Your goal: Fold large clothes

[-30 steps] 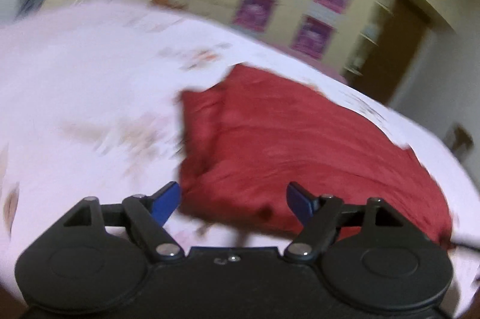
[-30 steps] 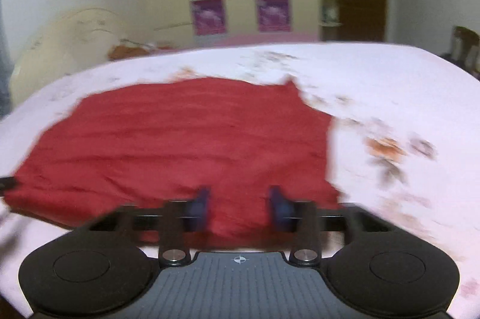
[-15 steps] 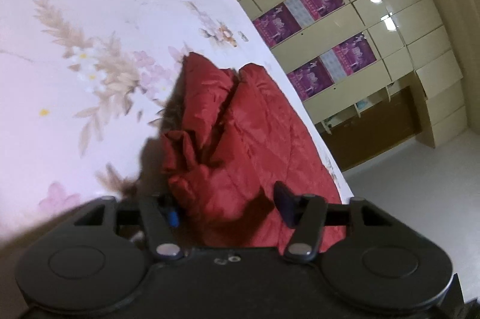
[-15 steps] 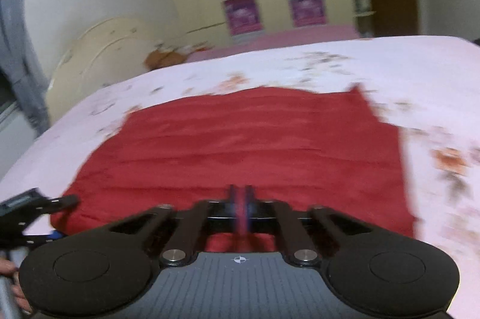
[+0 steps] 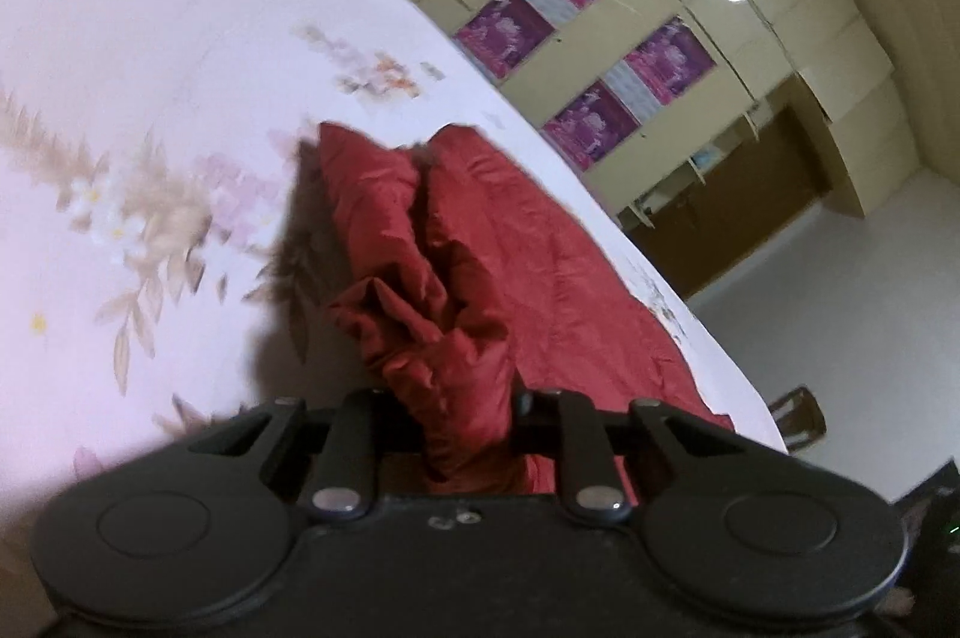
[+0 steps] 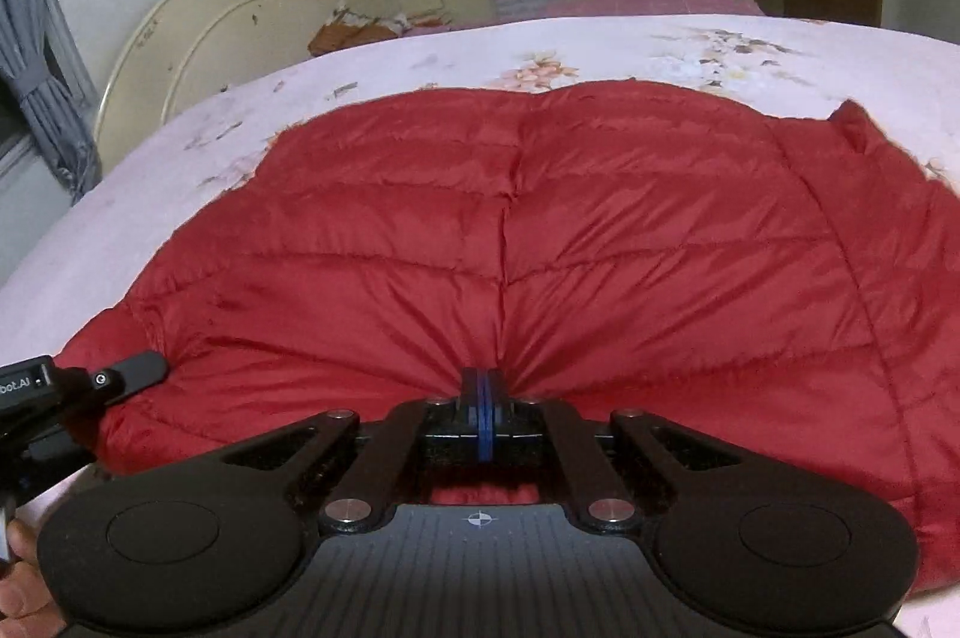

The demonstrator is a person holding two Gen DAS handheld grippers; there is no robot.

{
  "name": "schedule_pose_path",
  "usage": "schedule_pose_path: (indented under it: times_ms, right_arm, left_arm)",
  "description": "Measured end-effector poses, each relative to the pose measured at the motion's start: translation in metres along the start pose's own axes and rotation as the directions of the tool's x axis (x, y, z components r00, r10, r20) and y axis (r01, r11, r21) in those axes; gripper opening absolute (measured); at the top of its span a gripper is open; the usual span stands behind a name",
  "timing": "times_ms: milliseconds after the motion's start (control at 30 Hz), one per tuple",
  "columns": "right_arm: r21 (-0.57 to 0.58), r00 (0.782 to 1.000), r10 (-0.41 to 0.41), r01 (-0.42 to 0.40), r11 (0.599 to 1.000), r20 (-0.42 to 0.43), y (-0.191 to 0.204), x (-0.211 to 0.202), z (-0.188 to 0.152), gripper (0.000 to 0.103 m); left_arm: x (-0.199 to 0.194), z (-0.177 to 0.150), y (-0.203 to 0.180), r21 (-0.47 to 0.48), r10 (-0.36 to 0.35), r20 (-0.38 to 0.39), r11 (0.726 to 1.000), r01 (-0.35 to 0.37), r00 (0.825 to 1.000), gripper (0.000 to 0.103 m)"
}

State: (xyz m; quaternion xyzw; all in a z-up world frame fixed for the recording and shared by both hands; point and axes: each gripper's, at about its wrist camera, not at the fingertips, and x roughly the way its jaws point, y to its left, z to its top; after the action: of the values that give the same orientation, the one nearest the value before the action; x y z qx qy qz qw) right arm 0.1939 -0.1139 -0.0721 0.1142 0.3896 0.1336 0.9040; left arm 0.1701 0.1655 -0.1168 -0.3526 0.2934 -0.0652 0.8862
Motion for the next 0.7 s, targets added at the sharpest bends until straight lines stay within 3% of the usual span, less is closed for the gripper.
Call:
schedule_pose_path:
  times_ms: [167, 300, 433, 533, 600, 700]
  right_arm:
    - [0.047, 0.999, 0.027, -0.028, 0.999, 0.022, -0.006, -0.043, 0.002, 0.001]
    - [0.054, 0.997, 0.012, -0.008, 0.998, -0.077, -0.009, -0.030, -0.016, 0.001]
    - [0.142, 0.998, 0.045, -0.038, 0.989, -0.049, -0.022, -0.013, -0.023, 0.000]
    - [0.164, 0.996, 0.072, -0.062, 0.984, -0.054, -0.030, -0.018, -0.018, 0.001]
    - [0.177, 0.997, 0.045, -0.056, 0.983, 0.065, -0.046, -0.052, -0.014, 0.001]
    - [0.213, 0.965, -0.165, 0.121, 0.970, 0.204, -0.088, -0.099, -0.010, 0.001]
  left_arm:
    - [-0.012, 0.011, -0.025, 0.142, -0.025, 0.007, 0.990, 0.023, 1.000, 0.020]
    - [-0.022, 0.013, -0.052, 0.233, -0.050, 0.022, 0.972, 0.044, 0.998, 0.020]
    - [-0.030, 0.007, -0.095, 0.358, -0.098, 0.049, 0.931, 0.074, 0.994, 0.020]
    - [-0.032, -0.002, -0.134, 0.478, -0.127, 0.061, 0.875, 0.083, 0.990, 0.020]
    - [-0.032, -0.010, -0.157, 0.544, -0.129, 0.058, 0.835, 0.078, 0.990, 0.019]
    - [-0.025, -0.022, -0.186, 0.587, -0.135, 0.027, 0.804, 0.094, 0.990, 0.019]
